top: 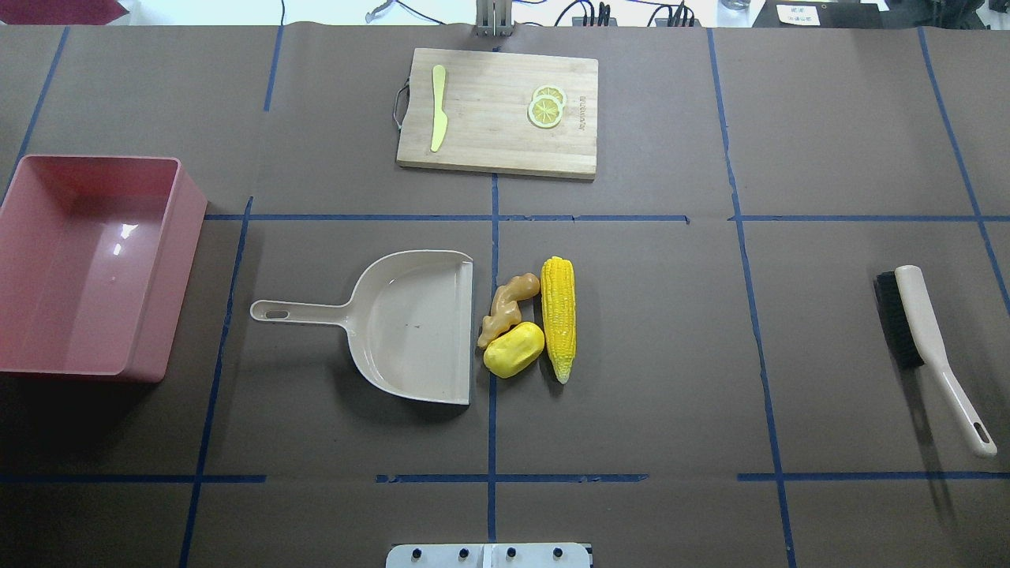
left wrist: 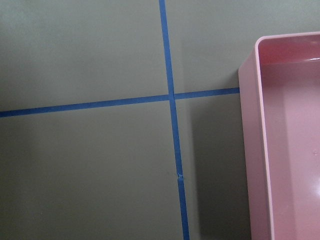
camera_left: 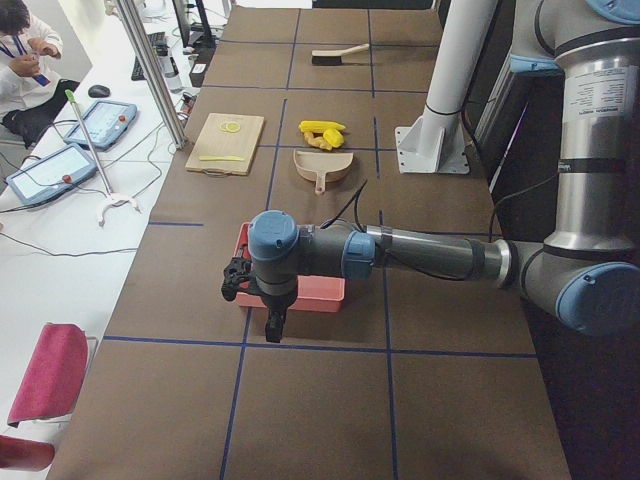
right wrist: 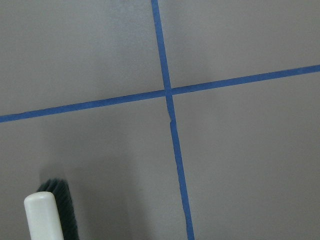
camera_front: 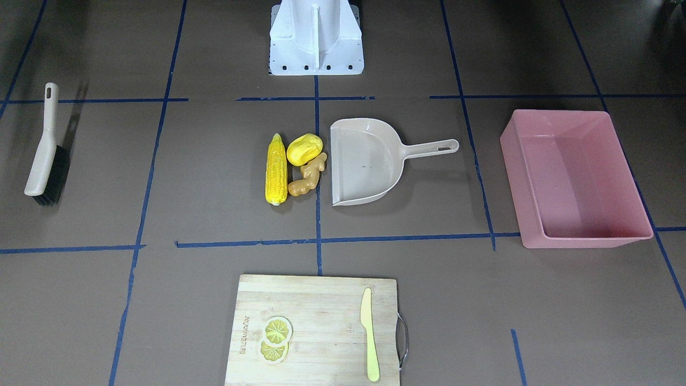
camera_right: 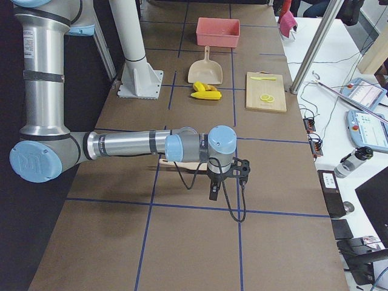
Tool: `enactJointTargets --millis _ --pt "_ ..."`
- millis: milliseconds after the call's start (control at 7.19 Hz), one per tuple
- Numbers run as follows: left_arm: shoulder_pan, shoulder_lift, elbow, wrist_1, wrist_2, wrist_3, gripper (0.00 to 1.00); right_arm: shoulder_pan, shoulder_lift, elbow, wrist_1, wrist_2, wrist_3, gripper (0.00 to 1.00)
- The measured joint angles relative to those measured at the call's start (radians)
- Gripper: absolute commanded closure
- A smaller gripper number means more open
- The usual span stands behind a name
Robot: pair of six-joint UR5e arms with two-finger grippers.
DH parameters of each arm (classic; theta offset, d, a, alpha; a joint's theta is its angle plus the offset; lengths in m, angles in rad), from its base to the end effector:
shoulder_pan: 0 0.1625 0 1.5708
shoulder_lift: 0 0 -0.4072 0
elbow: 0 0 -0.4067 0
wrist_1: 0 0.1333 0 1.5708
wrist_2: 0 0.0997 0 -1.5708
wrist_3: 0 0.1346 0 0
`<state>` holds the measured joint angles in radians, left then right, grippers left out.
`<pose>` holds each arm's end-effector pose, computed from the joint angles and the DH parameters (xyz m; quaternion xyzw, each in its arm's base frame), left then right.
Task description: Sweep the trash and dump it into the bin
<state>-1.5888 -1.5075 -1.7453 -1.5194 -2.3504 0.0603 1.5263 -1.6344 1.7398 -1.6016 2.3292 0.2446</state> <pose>-0.0474 -0.4829 0.6133 0.0425 0.3785 0.0309 0.9241 0.0191 -0.4866 0.6161 -0.0190 -0.3711 0.0790 0.9251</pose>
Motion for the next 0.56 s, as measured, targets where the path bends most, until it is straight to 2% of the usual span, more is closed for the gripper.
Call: enactJointTargets --millis 417,556 --pt "0.001 0.01 -0.011 -0.004 -0.01 -0.009 0.0 -0.07 -0.006 0.004 0.023 0.011 0.004 0.0" --pt "0.002 0.009 -0.016 -0.009 -0.009 -0.009 0.0 -0.122 -0.029 0.007 0.098 0.017 0.007 0.0"
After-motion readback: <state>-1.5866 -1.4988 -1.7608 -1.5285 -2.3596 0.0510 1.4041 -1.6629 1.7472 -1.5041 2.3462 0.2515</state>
